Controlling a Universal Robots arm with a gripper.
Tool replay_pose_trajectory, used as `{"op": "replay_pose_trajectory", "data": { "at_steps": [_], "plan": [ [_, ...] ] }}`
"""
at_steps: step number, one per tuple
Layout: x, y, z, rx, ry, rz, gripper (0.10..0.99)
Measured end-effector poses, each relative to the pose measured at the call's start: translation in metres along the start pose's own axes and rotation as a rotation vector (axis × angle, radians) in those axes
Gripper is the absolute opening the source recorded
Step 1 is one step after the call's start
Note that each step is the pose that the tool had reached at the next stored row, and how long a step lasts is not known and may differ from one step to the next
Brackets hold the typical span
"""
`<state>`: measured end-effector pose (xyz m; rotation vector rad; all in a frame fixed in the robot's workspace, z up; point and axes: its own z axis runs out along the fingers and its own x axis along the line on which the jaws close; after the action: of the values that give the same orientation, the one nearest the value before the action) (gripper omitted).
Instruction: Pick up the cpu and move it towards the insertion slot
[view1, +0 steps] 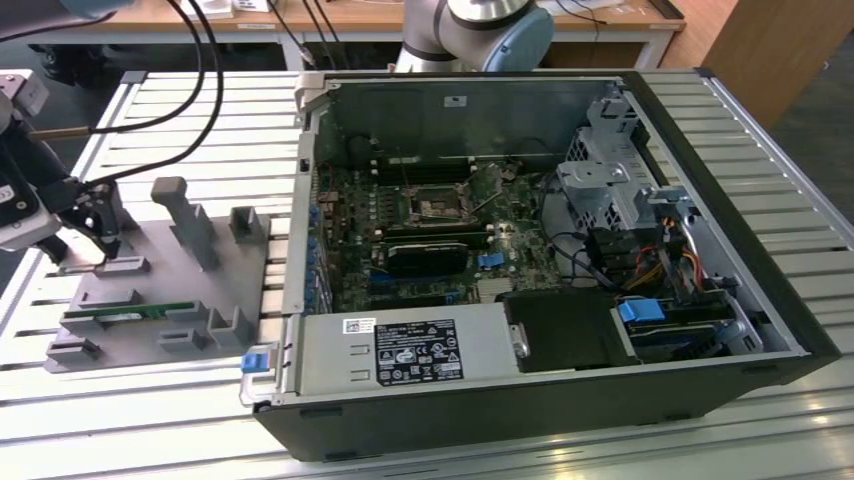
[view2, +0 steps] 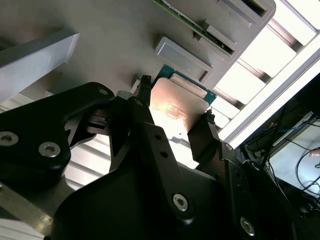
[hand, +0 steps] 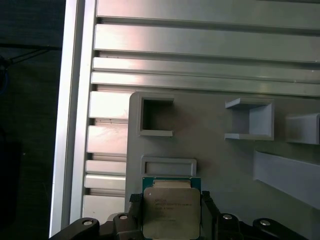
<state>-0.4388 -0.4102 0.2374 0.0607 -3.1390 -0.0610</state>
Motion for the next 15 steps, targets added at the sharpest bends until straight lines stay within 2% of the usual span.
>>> {"op": "replay_pose_trajectory", "data": {
  "at_steps": [15],
  "plan": [
    [0.0, 0.0003, -0.0036, 0.0, 0.0, 0.0, 0.541]
  ]
}}
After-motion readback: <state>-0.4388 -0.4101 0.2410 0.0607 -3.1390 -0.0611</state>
